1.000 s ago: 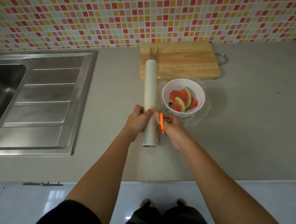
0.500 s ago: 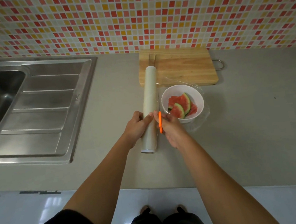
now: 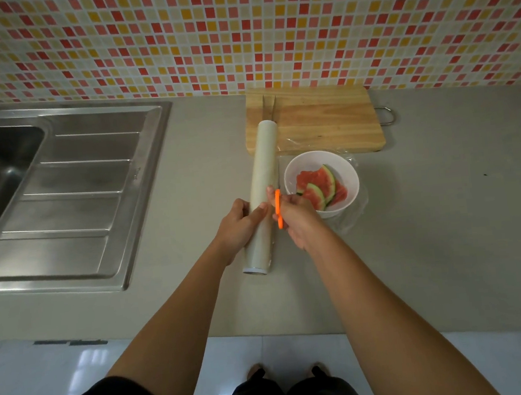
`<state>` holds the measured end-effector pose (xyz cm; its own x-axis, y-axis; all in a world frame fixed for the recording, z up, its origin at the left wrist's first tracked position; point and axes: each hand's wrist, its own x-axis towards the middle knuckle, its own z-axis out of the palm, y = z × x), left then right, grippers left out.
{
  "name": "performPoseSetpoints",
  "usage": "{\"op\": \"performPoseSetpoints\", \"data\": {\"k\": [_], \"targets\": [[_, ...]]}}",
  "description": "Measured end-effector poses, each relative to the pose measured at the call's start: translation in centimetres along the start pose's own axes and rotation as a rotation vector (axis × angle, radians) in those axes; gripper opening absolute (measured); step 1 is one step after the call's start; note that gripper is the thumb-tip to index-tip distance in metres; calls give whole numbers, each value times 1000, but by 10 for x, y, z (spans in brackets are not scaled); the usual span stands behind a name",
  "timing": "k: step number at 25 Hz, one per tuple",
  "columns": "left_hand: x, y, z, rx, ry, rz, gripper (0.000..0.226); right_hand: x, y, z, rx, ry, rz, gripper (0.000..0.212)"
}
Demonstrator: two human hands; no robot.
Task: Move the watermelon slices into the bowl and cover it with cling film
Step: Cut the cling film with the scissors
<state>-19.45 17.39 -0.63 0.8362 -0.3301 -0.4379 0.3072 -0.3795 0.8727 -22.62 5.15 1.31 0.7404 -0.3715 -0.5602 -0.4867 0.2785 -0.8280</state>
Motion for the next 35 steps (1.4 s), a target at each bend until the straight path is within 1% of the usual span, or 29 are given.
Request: {"op": "performPoseSetpoints", "data": {"k": [4,9,13,22,24,27,29,35], "targets": [[-1,-3,1,22,-4,6,31,5,-11,3,-15,11,43,38],[-1,-5,-2,13,-2,18,30,6,-13,5,71,1,38,29],[-1,-6,-6,-25,-1,27,28,7,-23,13,109,-6,55,35],[0,-5,-8,-42,-10,16,30,11,-37,13,3,-23,167,42],[0,-5,-7,-51,-11,19,29,12,-38,11,-40,-42,149,43],[2,-6,-7,-77,-19,9,28,13,-35,3,-163,-9,81,50],[2,-6,-7,-90,-30,-3,31,11,-34,-1,-199,-7,72,50],[-1,-5,-7,-102,-39,-4,38,11,-36,3,-128,-31,121,67]]}}
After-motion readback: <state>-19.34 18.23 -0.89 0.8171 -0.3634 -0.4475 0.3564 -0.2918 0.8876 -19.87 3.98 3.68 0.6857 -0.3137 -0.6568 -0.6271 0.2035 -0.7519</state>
